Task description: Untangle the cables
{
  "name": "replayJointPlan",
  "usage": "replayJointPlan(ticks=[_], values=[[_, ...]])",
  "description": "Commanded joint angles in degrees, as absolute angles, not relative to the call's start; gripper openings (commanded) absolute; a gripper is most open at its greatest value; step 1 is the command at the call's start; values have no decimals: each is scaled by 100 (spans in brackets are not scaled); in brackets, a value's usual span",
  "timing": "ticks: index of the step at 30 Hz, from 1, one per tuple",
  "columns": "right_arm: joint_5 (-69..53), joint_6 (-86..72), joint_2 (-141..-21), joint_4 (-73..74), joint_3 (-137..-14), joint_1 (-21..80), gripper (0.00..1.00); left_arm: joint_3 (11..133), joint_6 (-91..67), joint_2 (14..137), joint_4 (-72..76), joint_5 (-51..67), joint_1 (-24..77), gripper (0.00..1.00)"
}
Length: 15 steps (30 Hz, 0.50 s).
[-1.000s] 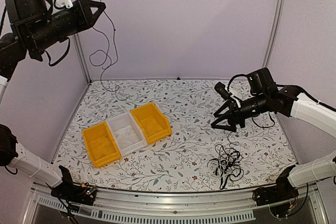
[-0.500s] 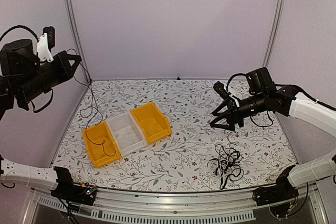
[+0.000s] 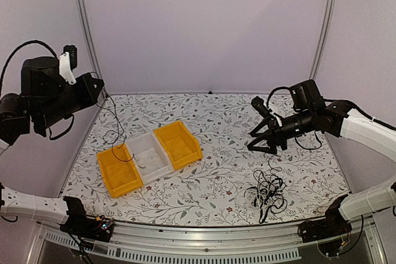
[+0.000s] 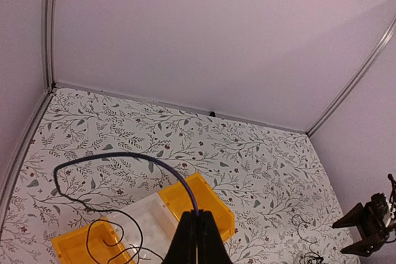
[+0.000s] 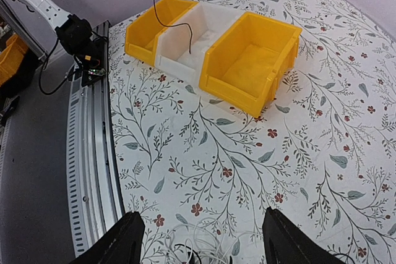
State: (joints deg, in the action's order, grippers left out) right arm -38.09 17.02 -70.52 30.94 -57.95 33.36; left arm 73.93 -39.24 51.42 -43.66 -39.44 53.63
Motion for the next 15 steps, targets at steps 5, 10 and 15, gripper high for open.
replayJointPlan(ticks=[5,10,15], values=[[-3854,1768,-7011,3109,-5783,3322,70,8853,-3268,5663,-3704,-3590,5256,0],[-3850,1792,-7056,3068,-5809,3322,70,9441,-3030,5897,-3603,-3595,5234,0],[-3806,1835,-7042,3099,-5805,3322,70,9404,-3071,5823,-3770,-3762,5222,0]])
